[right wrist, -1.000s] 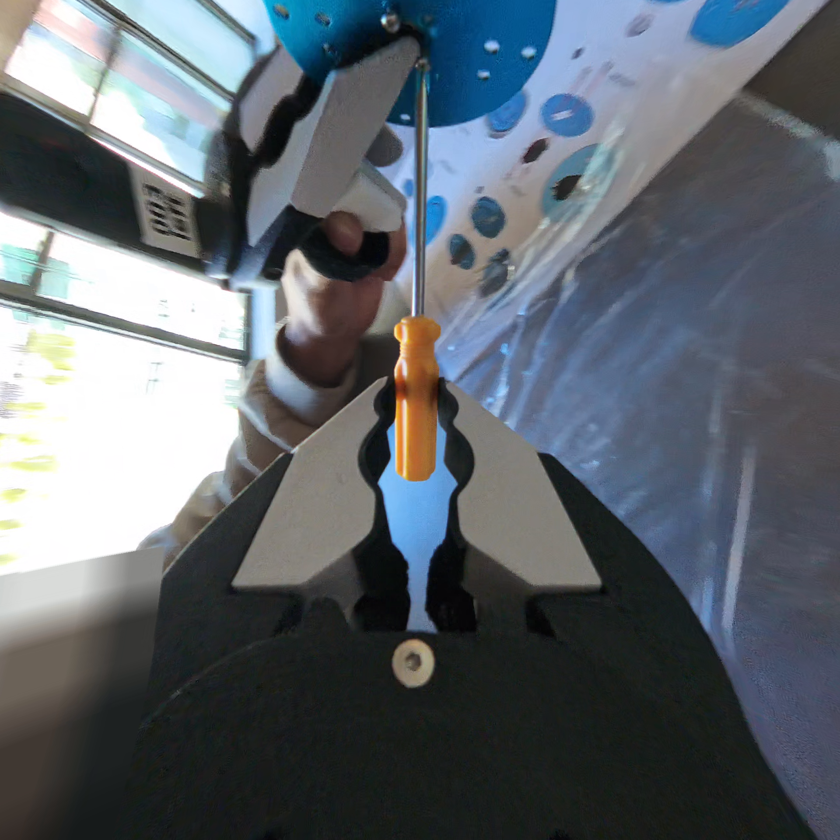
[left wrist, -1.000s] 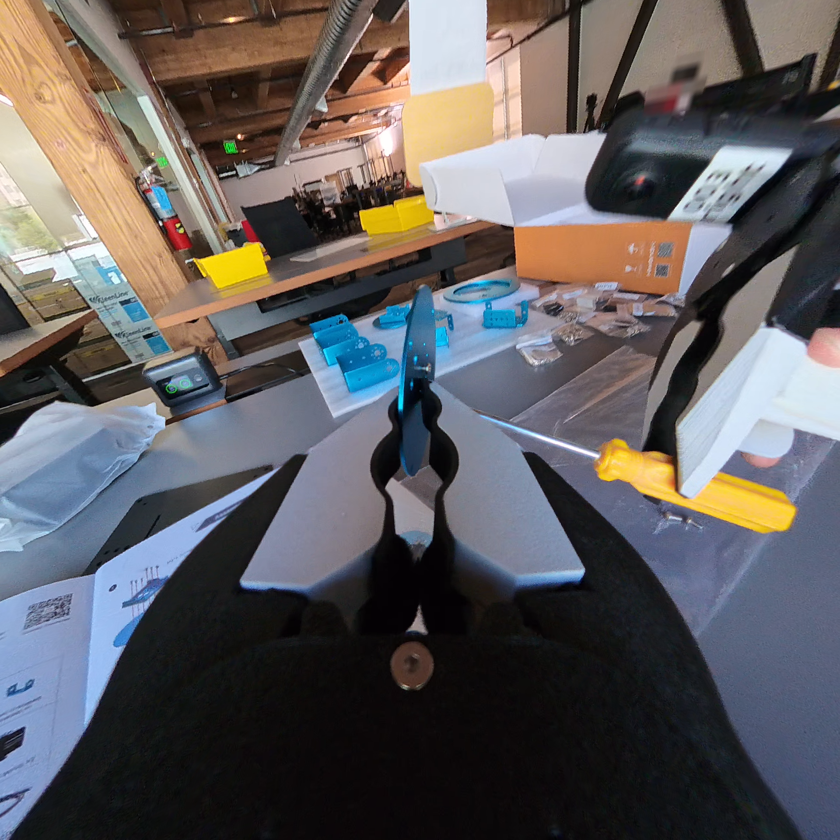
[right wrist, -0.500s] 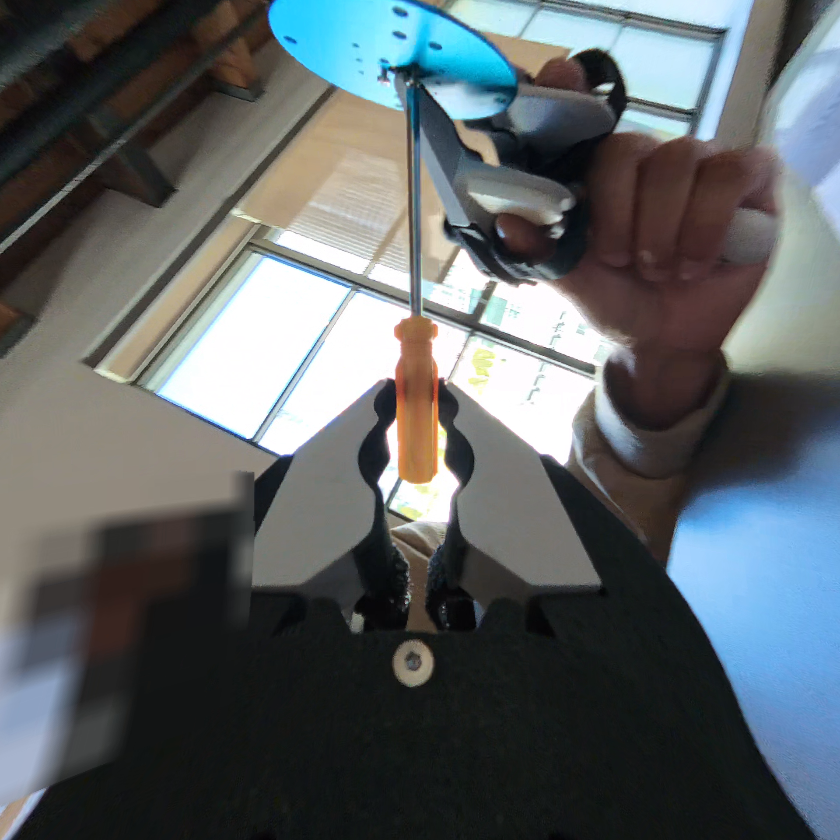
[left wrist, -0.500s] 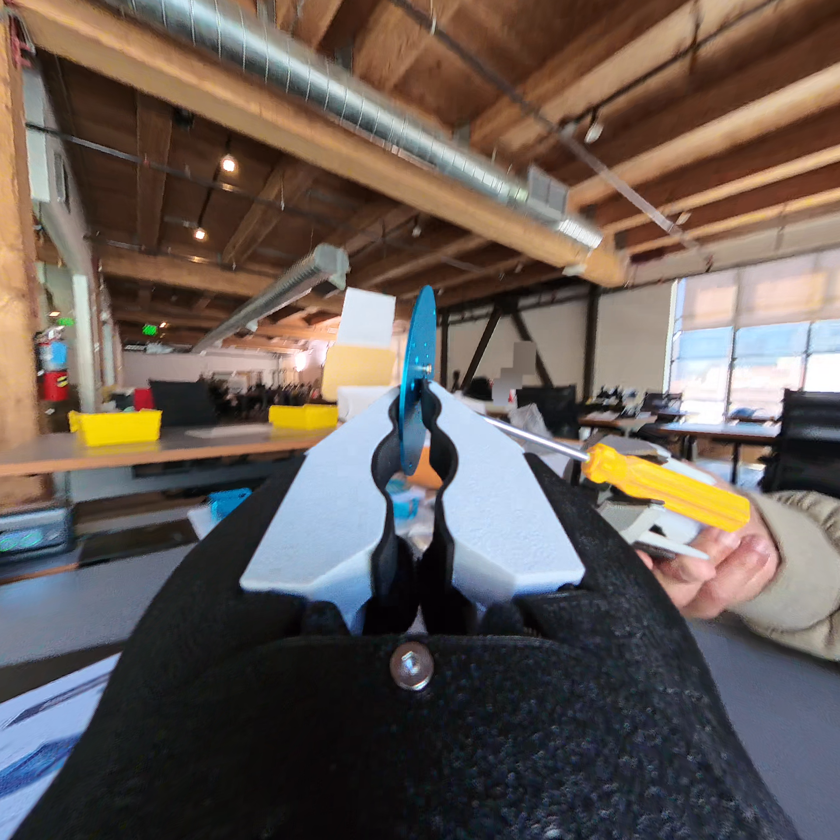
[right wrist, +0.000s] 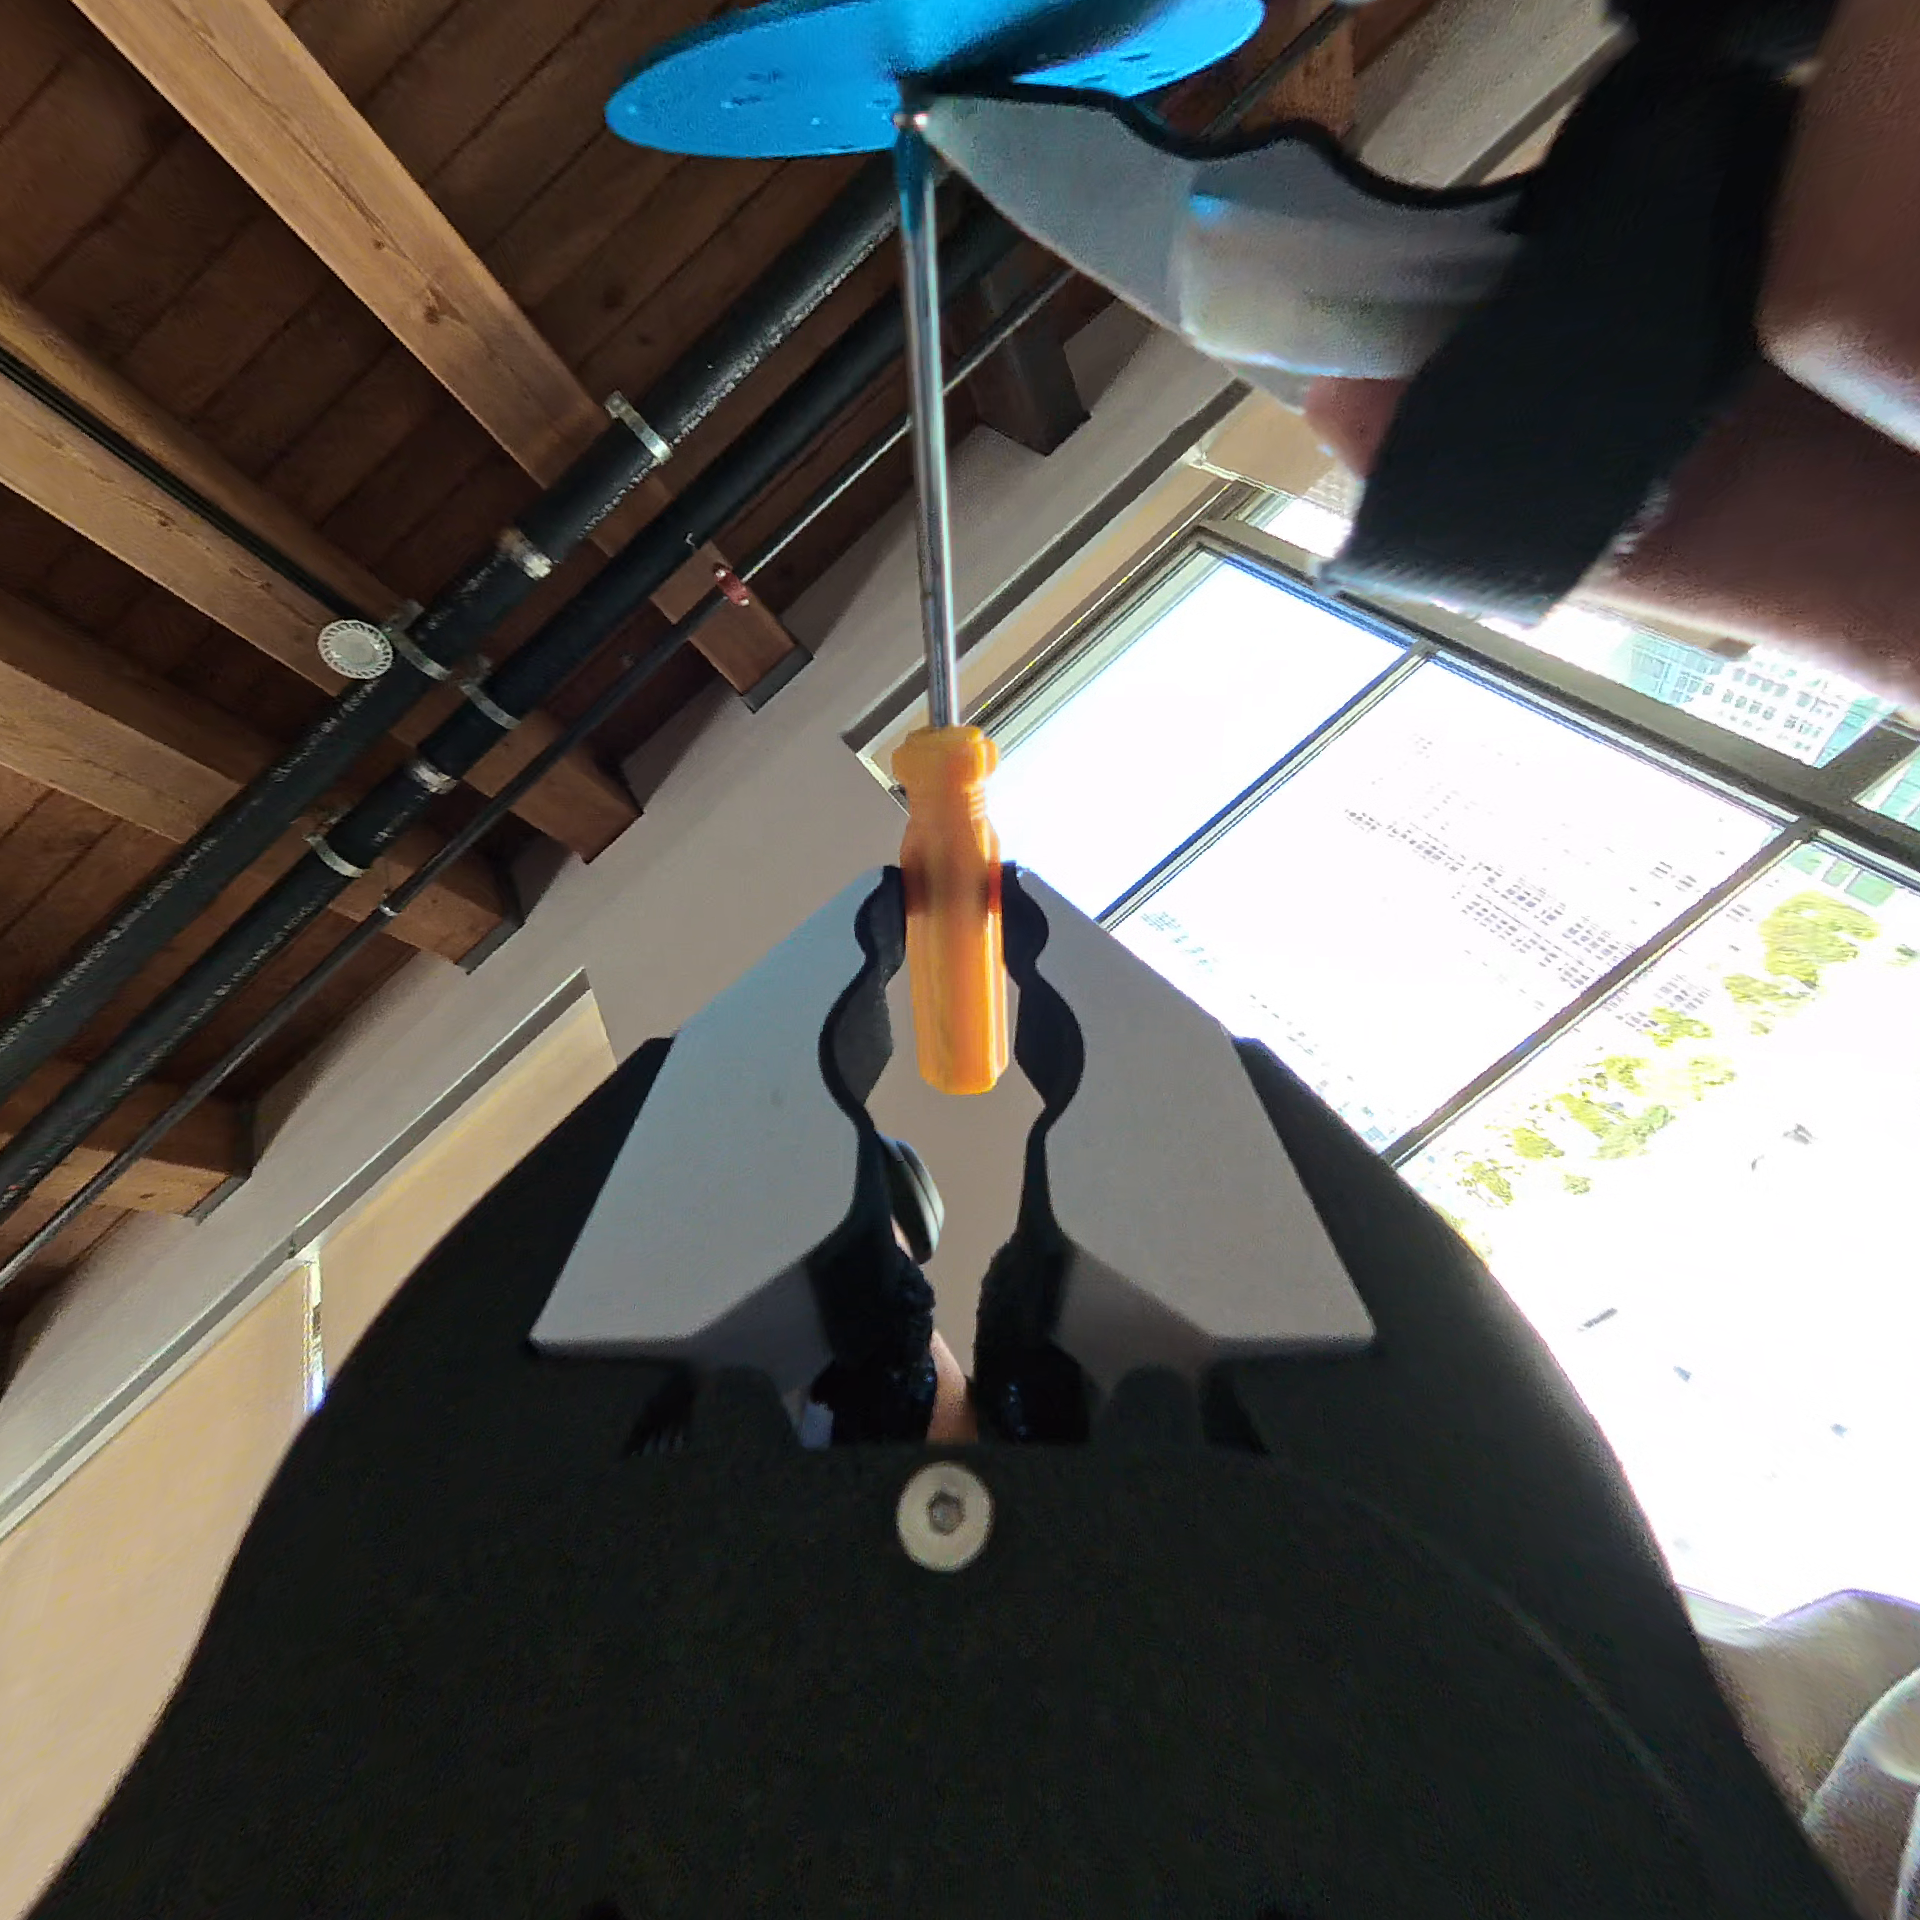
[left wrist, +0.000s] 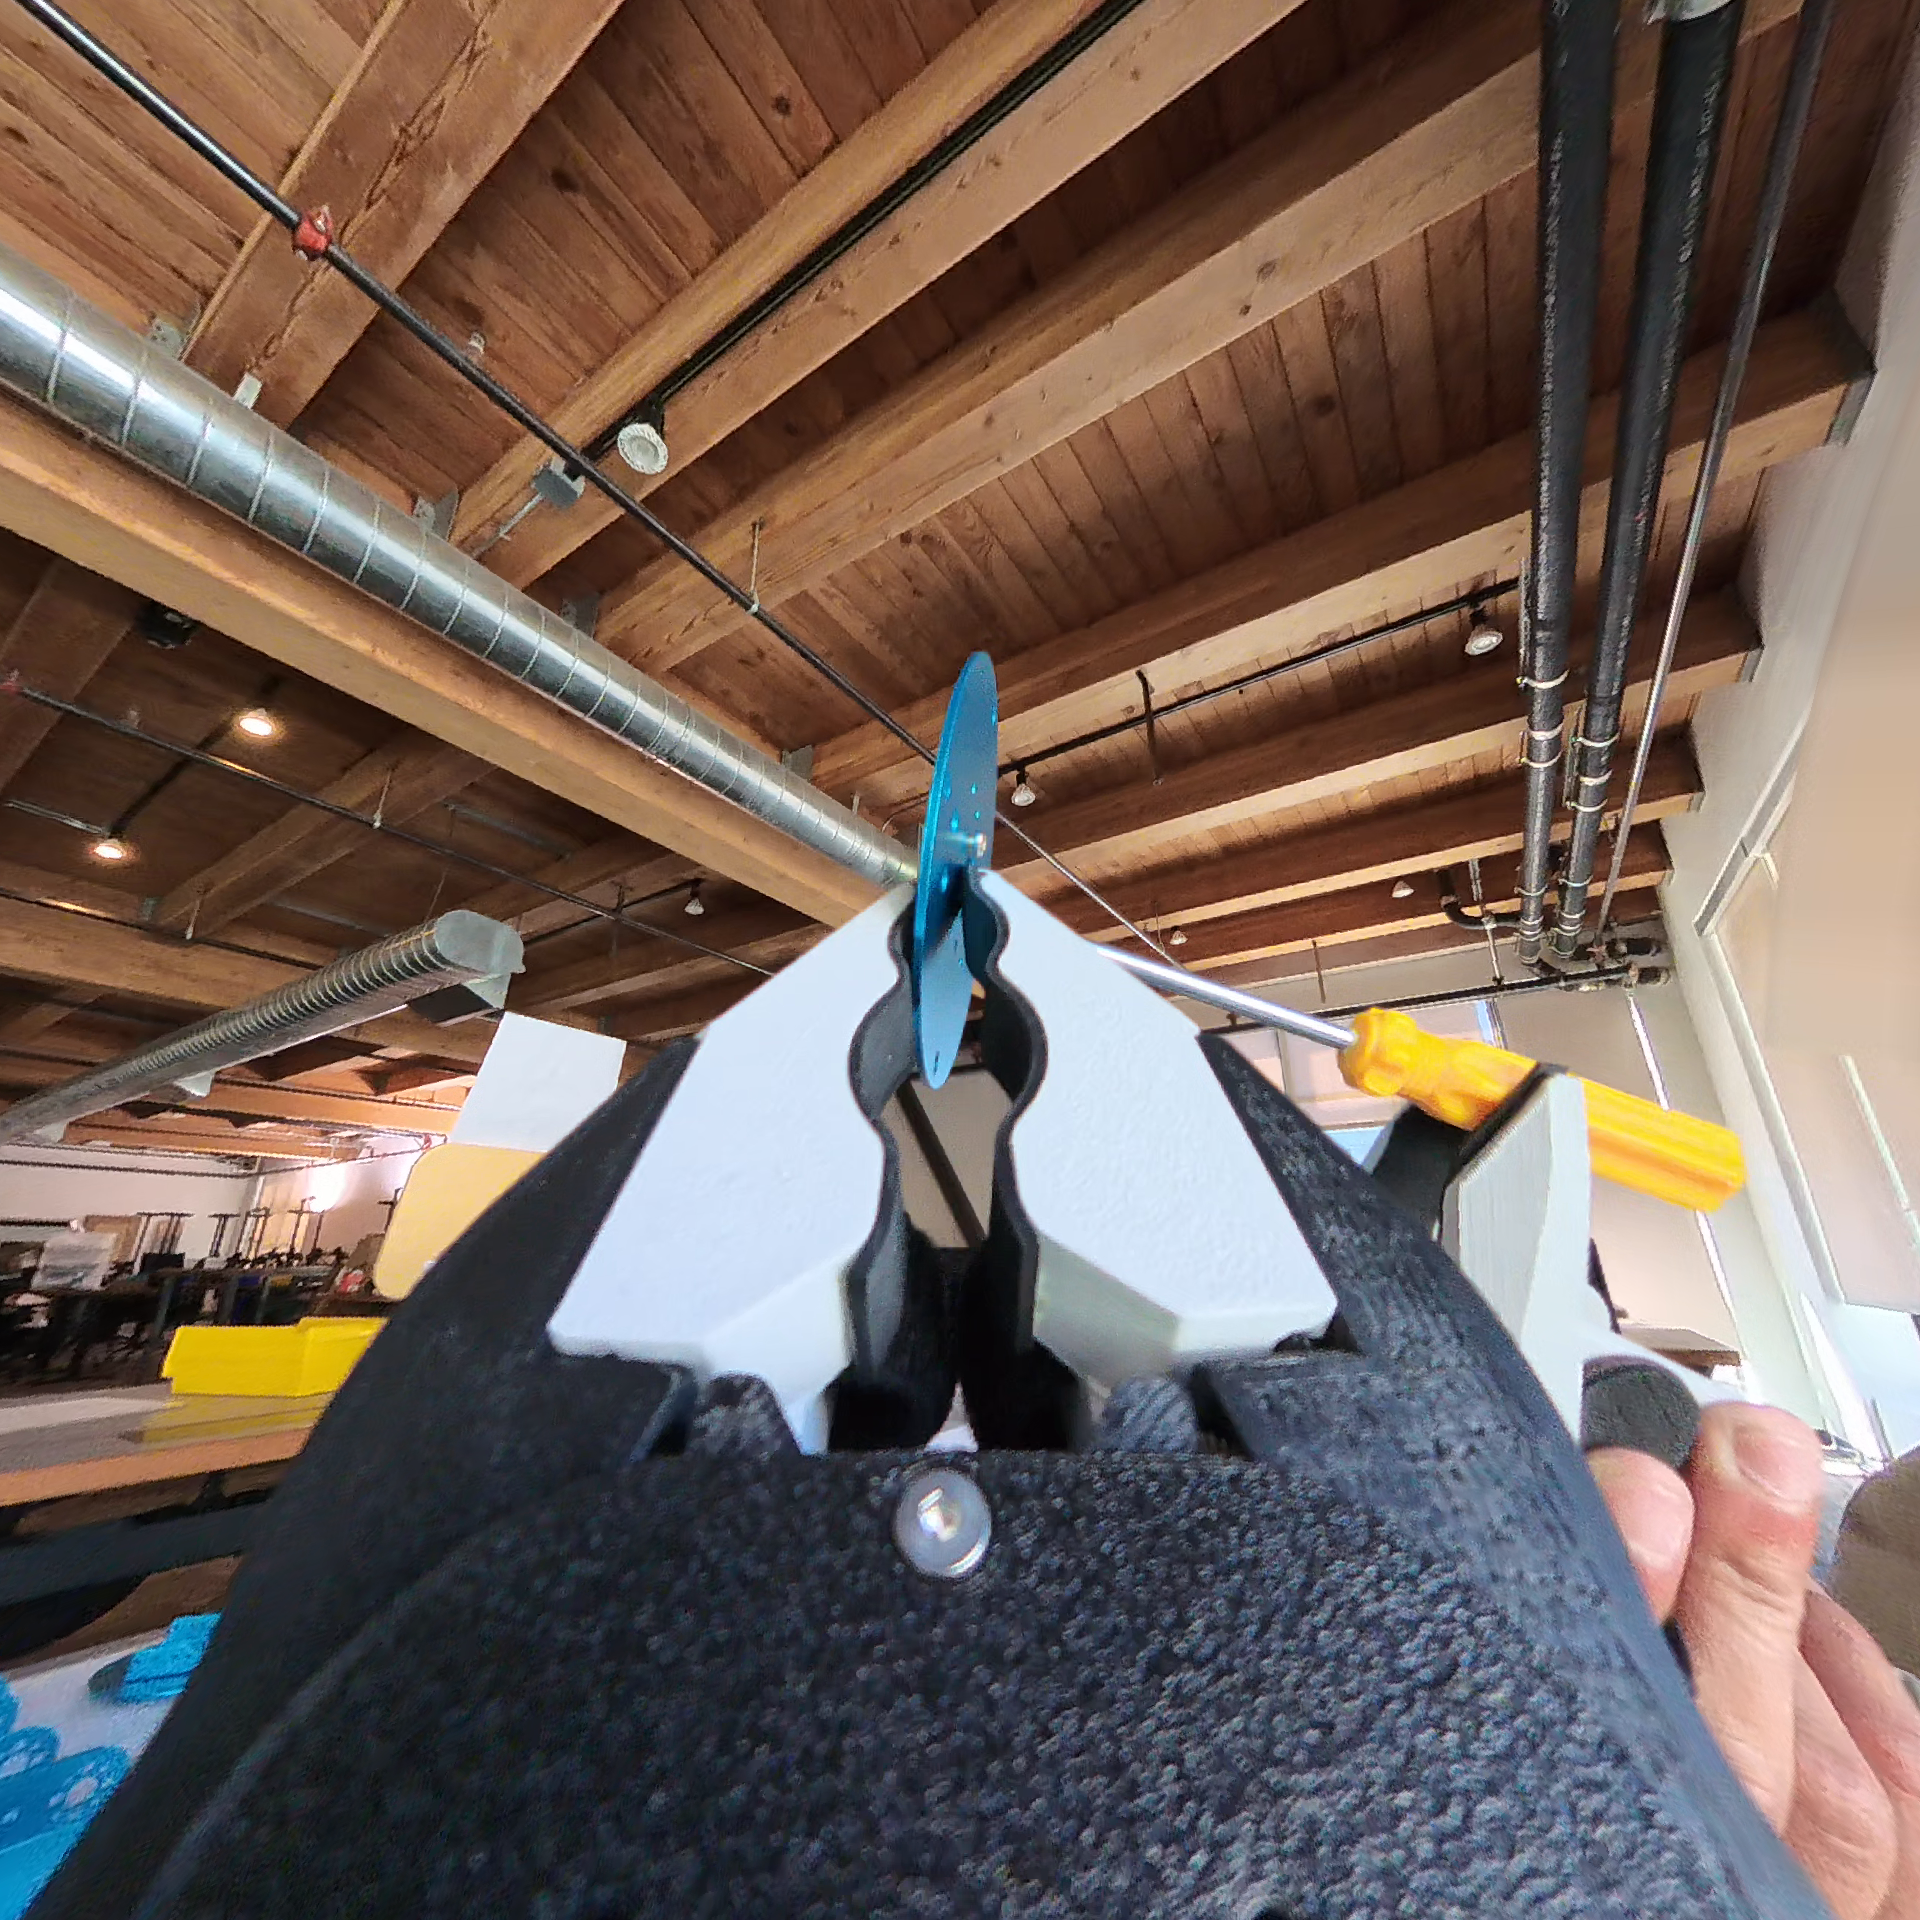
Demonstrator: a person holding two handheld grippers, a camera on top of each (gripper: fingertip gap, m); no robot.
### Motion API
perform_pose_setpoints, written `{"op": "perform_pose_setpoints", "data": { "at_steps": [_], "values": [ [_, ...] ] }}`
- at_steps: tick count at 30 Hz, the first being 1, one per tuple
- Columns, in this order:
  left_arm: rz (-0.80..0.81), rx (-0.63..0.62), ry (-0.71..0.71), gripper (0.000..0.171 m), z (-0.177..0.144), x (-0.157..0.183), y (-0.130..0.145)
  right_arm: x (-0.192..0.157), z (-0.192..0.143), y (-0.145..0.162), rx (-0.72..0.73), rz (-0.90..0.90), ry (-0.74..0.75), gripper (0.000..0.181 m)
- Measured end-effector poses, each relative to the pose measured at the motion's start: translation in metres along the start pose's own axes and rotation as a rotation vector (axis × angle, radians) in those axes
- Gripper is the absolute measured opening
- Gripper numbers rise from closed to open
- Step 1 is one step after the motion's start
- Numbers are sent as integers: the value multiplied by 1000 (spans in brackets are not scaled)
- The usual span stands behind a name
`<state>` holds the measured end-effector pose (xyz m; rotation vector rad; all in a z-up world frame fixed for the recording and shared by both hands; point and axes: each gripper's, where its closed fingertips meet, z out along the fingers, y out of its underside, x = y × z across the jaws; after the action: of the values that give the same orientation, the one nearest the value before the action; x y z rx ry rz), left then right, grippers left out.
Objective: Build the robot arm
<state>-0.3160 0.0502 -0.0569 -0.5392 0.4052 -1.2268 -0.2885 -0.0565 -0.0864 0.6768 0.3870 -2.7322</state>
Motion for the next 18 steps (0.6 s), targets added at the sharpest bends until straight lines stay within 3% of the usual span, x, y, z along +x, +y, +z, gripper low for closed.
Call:
{"op": "perform_pose_setpoints", "data": {
  "at_steps": [8, 18],
  "values": [
    [81, -47, 6, 5, 1, 0, -5, -6, 4, -1, 1, -10, 26, 16],
    [96, -8, -5, 5, 2, -1, -6, 0, 4, -3, 32, -2, -1, 16]
  ]
}}
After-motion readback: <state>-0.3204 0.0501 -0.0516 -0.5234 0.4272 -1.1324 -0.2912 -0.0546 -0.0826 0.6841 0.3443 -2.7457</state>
